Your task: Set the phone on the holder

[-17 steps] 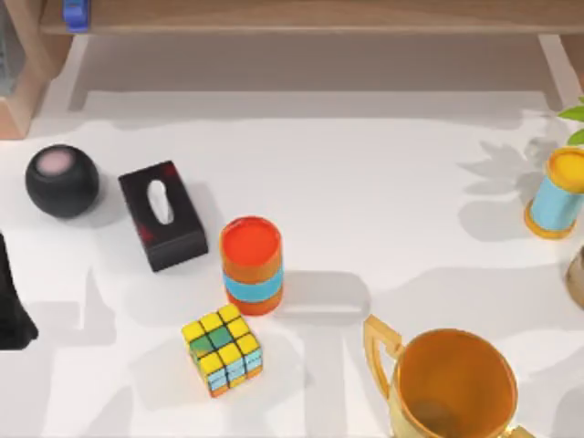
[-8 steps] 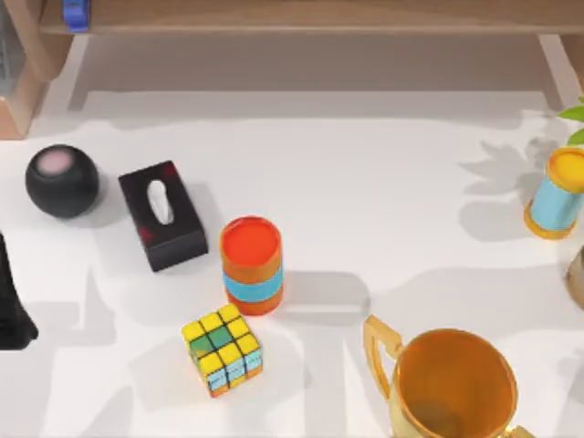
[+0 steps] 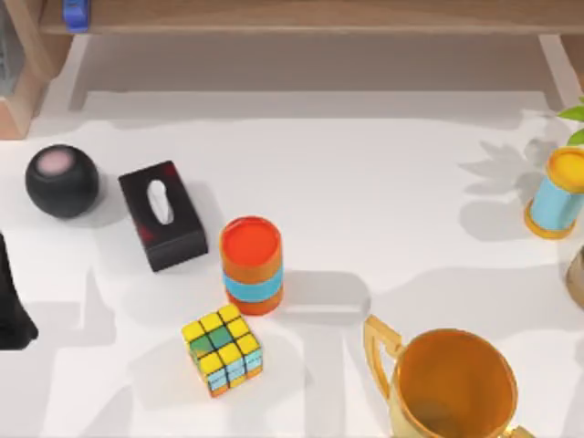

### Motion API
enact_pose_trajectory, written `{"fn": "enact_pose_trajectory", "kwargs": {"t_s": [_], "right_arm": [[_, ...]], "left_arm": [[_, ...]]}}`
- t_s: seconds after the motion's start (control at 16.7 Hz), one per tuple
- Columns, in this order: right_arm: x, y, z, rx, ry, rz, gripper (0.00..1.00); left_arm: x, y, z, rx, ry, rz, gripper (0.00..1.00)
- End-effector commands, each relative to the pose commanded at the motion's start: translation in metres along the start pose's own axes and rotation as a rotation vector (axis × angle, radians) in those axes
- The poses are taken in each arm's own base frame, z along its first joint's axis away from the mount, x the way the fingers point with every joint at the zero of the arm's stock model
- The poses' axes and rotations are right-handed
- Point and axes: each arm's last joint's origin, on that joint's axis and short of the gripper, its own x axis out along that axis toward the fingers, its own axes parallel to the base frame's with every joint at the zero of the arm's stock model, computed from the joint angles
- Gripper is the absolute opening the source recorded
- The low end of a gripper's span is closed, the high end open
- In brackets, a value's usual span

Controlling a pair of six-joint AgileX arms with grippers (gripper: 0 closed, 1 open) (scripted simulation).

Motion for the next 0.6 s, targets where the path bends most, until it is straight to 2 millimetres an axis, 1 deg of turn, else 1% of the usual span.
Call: {"fn": "enact_pose_trajectory", "kwargs": {"t_s": [0.06,0.6], "right_arm": [[0.0,0.0,0.0,0.0,0.0,0.0,0.0],[0.0,0.0,0.0,0.0,0.0,0.0,0.68]], "left_arm": [[0.0,0.0,0.0,0.0,0.0,0.0,1.0],[0.0,0.0,0.0,0.0,0.0,0.0,1.0]]}}
